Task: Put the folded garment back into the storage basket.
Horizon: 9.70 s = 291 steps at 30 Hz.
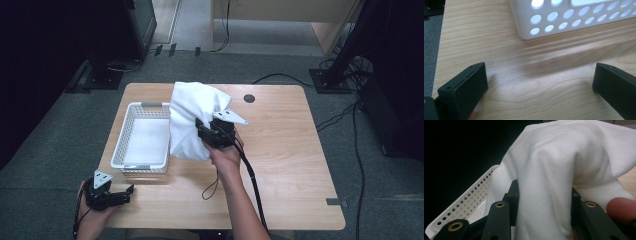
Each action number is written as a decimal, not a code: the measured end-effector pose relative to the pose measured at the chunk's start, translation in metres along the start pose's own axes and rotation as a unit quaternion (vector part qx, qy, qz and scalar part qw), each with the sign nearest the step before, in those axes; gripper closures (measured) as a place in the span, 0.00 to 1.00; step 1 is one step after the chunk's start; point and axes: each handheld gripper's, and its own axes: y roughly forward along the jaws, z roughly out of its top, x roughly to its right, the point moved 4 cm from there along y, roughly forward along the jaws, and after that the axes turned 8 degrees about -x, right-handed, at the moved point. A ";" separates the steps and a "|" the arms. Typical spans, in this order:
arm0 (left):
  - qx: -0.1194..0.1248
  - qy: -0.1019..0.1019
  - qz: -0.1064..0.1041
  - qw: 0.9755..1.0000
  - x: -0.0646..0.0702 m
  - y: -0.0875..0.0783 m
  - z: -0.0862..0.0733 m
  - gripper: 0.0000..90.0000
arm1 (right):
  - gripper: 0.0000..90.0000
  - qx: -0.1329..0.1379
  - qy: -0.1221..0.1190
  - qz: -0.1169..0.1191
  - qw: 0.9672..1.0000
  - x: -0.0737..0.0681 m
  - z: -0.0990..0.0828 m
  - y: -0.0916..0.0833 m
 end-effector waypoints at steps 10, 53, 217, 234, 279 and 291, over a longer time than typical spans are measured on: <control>0.000 0.000 0.000 1.000 0.000 0.000 0.000 0.00 | 0.67 -0.002 -0.009 0.014 1.000 -0.021 0.007 0.011; 0.000 0.000 -0.001 1.000 0.001 0.000 0.000 0.00 | 0.75 -0.071 -0.021 0.048 0.996 -0.095 -0.012 0.105; -0.001 0.005 -0.002 1.000 0.002 0.000 0.000 0.00 | 0.00 -0.163 -0.021 -0.179 0.970 0.084 -0.132 0.046; -0.001 0.005 -0.002 1.000 0.002 0.000 0.000 0.00 | 0.00 -0.160 -0.011 -0.191 0.968 0.101 -0.138 0.027; -0.002 0.007 -0.003 1.000 0.002 0.000 0.000 0.00 | 0.00 -0.154 0.013 -0.215 0.964 0.145 -0.152 -0.020; -0.001 0.006 -0.003 1.000 0.002 0.000 0.000 0.00 | 0.00 -0.151 0.022 -0.225 0.962 0.152 -0.155 -0.030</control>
